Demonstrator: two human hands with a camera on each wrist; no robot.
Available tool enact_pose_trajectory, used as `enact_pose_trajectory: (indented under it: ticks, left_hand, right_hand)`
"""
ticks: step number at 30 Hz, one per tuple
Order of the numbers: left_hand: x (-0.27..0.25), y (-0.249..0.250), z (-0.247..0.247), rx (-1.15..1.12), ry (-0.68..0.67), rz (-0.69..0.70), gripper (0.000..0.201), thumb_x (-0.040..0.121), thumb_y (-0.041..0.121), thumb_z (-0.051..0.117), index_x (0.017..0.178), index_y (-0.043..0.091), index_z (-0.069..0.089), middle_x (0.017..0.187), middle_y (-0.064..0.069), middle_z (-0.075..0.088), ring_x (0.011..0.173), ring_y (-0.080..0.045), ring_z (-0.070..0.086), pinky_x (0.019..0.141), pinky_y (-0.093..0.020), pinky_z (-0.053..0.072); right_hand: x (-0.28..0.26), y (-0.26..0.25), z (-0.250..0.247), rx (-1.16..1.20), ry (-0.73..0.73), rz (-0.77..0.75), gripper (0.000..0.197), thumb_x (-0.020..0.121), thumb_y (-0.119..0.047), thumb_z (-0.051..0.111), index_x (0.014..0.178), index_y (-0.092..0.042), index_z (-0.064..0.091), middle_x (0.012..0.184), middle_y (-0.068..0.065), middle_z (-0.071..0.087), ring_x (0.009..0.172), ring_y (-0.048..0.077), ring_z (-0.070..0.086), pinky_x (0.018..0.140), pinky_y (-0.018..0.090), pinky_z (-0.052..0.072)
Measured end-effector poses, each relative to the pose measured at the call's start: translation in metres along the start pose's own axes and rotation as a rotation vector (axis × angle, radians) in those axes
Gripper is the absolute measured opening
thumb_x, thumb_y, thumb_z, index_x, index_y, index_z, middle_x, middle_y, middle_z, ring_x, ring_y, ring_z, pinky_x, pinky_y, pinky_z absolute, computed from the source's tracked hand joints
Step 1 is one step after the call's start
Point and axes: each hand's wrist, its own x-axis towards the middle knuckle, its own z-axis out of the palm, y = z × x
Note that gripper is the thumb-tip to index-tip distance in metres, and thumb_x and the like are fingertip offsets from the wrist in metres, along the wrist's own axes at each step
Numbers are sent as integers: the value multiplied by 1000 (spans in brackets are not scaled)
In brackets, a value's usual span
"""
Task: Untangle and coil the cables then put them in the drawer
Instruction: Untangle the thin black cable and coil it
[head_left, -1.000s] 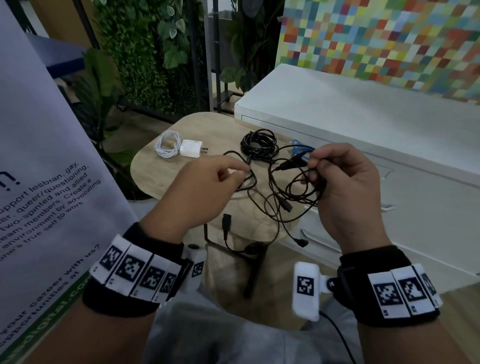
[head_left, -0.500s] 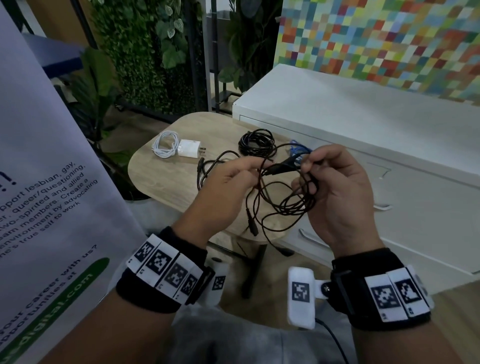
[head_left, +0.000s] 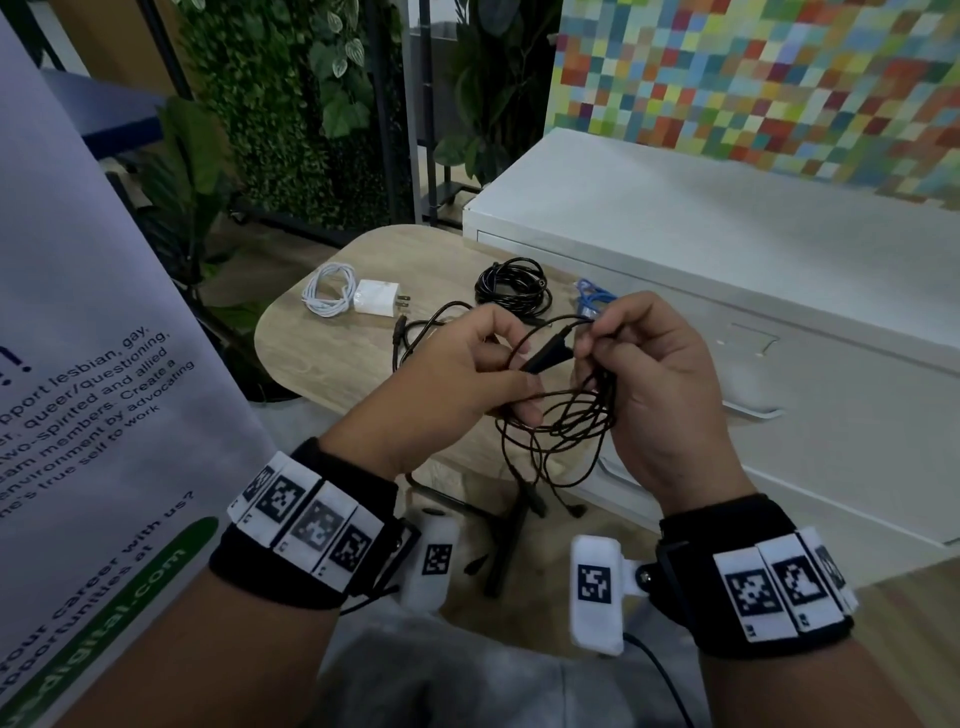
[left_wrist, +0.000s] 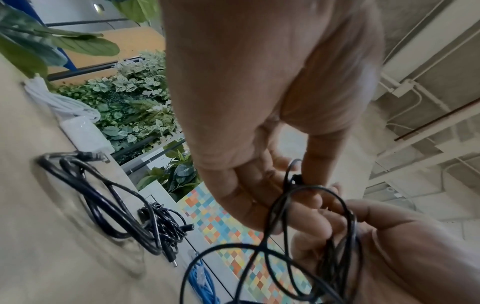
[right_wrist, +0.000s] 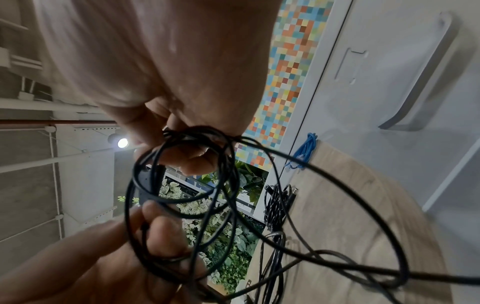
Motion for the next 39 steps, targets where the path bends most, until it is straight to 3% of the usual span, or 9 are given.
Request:
enact_pose_trajectory:
  ticks: [4, 11, 16, 19, 25, 31, 34, 36, 39]
  left_hand:
    - [0, -2, -3, -38, -56, -16, 26, 89, -17, 60, 82, 9, 57, 87, -13, 68, 69, -31, 69, 67, -33, 58]
    - [4, 1, -8, -244, 62, -191, 50, 108, 26, 44, 67, 3, 59, 76, -18, 64, 68, -30, 67, 66, -40, 56]
    - [3, -7, -8, -195, -157, -149, 22, 99, 22, 59, 106, 2, 67, 84, -11, 67, 62, -20, 57, 56, -30, 47]
    - [0, -7, -14, -144, -208, -138, 19, 95, 23, 66, 106, 12, 76, 79, 0, 63, 65, -13, 56, 61, -30, 50]
    - [3, 4, -20, -9, 38, -100, 23, 99, 0, 59, 102, 14, 77, 79, -3, 69, 67, -13, 69, 63, -32, 64]
    - [5, 16, -22, 30, 222, -19, 29, 110, 25, 48, 98, 12, 71, 60, -1, 46, 44, -15, 40, 44, -24, 35]
    - [5, 21, -15, 260, 170, 45, 26, 107, 31, 54, 100, 20, 77, 61, 1, 40, 52, -12, 34, 47, -25, 27]
    - [6, 26, -9, 381, 142, 105, 22, 103, 31, 62, 96, 21, 79, 64, 1, 48, 58, -12, 43, 53, -26, 33]
    - [8, 32, -5, 387, 283, 189, 21, 100, 27, 67, 81, 22, 75, 57, 14, 55, 54, -3, 45, 53, -18, 36]
  right_hand:
    - [0, 0, 2, -55, -15, -11, 29, 88, 12, 52, 101, -13, 59, 74, 5, 67, 62, 22, 55, 62, 30, 50]
    - [-1, -4, 0, -163, -72, -66, 33, 92, 19, 56, 92, -11, 72, 78, 4, 74, 69, 20, 69, 72, 27, 56]
    - [-3, -4, 5, -199, -115, -93, 27, 87, 11, 60, 91, -12, 74, 82, 5, 76, 71, 20, 69, 74, 28, 57]
    - [-5, -6, 0, -210, -124, -95, 29, 88, 13, 62, 94, -11, 76, 90, 10, 79, 76, 26, 72, 77, 32, 59]
    - [-4, -8, -10, -365, -56, -85, 22, 88, 8, 72, 100, -8, 80, 97, 4, 81, 99, 23, 76, 95, 40, 60]
    - [-1, -14, -15, -335, 65, -50, 16, 94, 5, 67, 107, 0, 76, 100, 11, 79, 92, 31, 77, 81, 53, 63]
    - [0, -19, -8, -289, -10, 21, 38, 94, -3, 70, 129, -18, 66, 121, 4, 73, 104, 26, 74, 84, 44, 63]
    - [3, -18, 0, -356, -84, 34, 48, 94, -10, 73, 136, -28, 60, 111, -5, 75, 102, 18, 74, 89, 40, 60]
    - [5, -17, 8, -470, -125, 49, 27, 94, -6, 72, 117, -21, 72, 70, -4, 68, 57, 19, 66, 68, 42, 60]
